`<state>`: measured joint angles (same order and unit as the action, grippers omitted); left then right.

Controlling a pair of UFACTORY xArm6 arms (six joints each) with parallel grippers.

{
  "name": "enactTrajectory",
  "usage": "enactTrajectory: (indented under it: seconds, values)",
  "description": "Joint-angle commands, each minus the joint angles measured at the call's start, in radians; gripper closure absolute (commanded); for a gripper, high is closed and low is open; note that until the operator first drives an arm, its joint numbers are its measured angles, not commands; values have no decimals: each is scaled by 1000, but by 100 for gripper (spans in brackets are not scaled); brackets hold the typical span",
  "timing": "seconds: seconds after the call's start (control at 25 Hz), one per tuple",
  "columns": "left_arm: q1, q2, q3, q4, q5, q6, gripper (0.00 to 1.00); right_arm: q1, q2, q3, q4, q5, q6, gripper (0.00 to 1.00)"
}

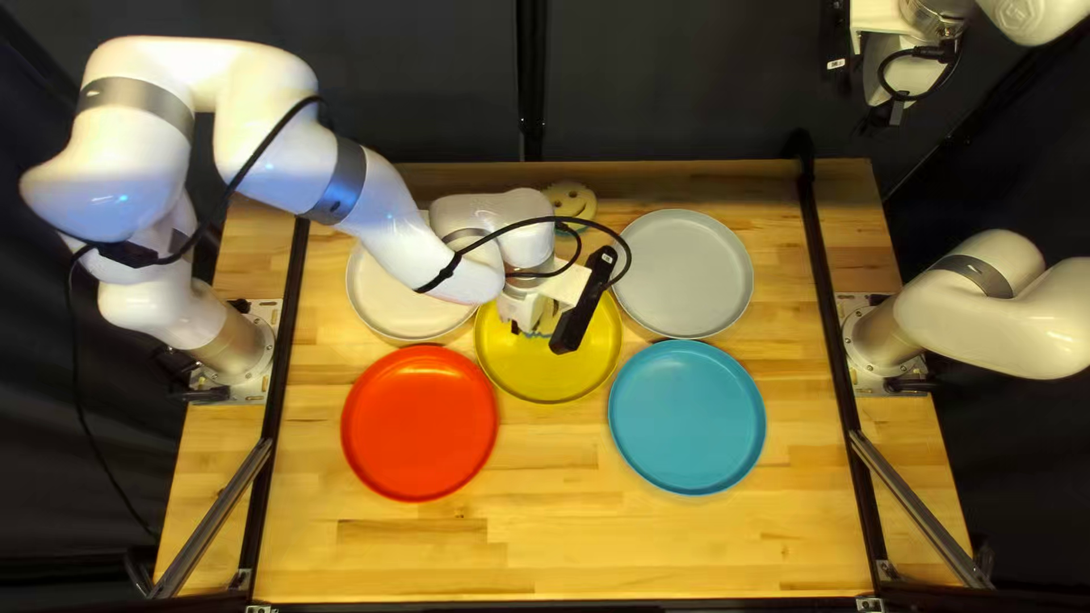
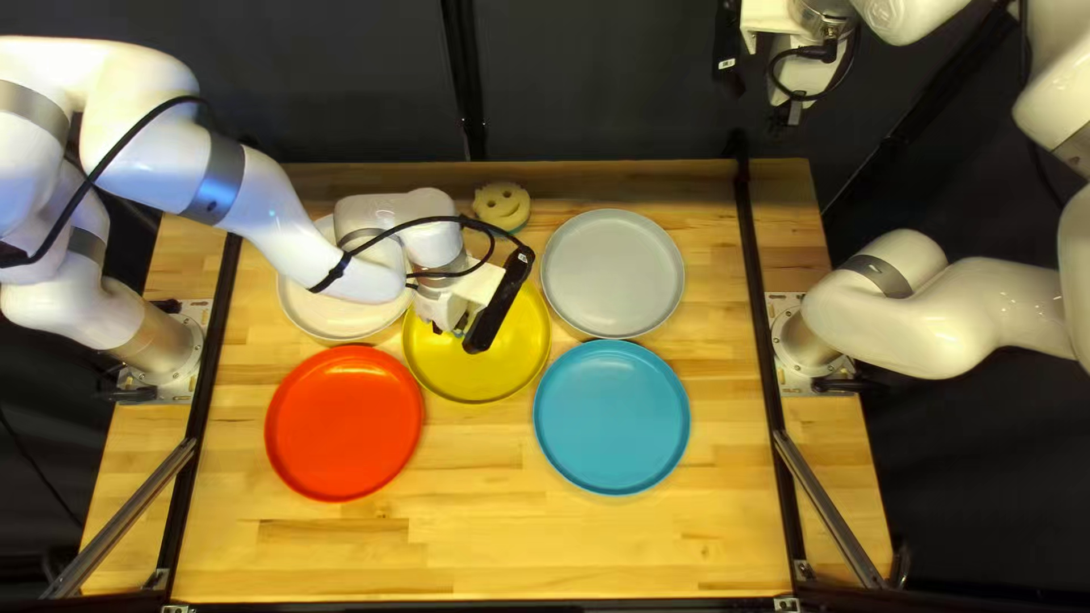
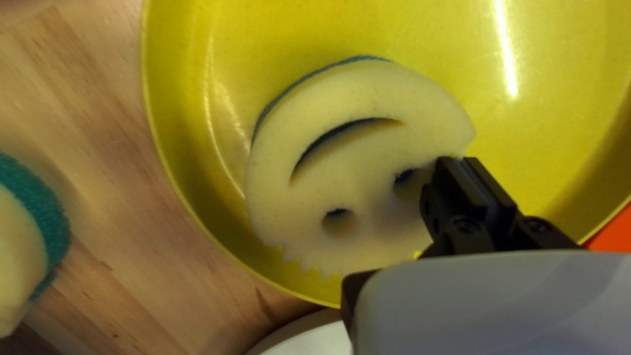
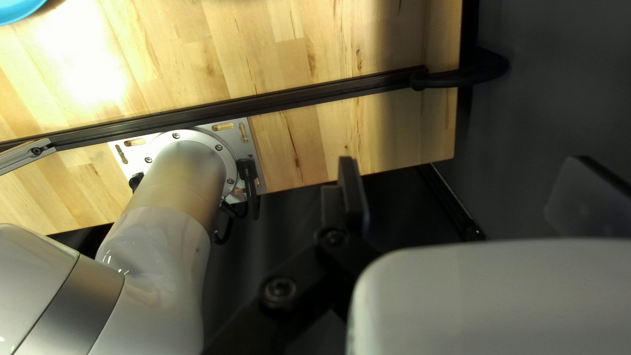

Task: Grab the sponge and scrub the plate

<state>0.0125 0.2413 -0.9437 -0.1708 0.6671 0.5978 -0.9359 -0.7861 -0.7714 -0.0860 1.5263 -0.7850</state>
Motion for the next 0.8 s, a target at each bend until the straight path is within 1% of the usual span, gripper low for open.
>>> enactTrajectory:
  seconds: [0.04, 0.08, 0.24, 0.52, 0.8]
  values:
    - [-71, -48, 13, 39, -10, -86, 100, 0, 0, 0, 0, 0, 0, 0]
    - [-101, -60, 8, 56, -6, -124, 100, 0, 0, 0, 0, 0, 0, 0]
    - [-165, -70, -11, 88, -14, -192, 100, 0, 0, 0, 0, 0, 0, 0]
    - [-322, -41, -106, 197, -11, -373, 100, 0, 0, 0, 0, 0, 0, 0]
    - [-408, 4, -135, 201, -36, -445, 100, 0, 0, 0, 0, 0, 0, 0]
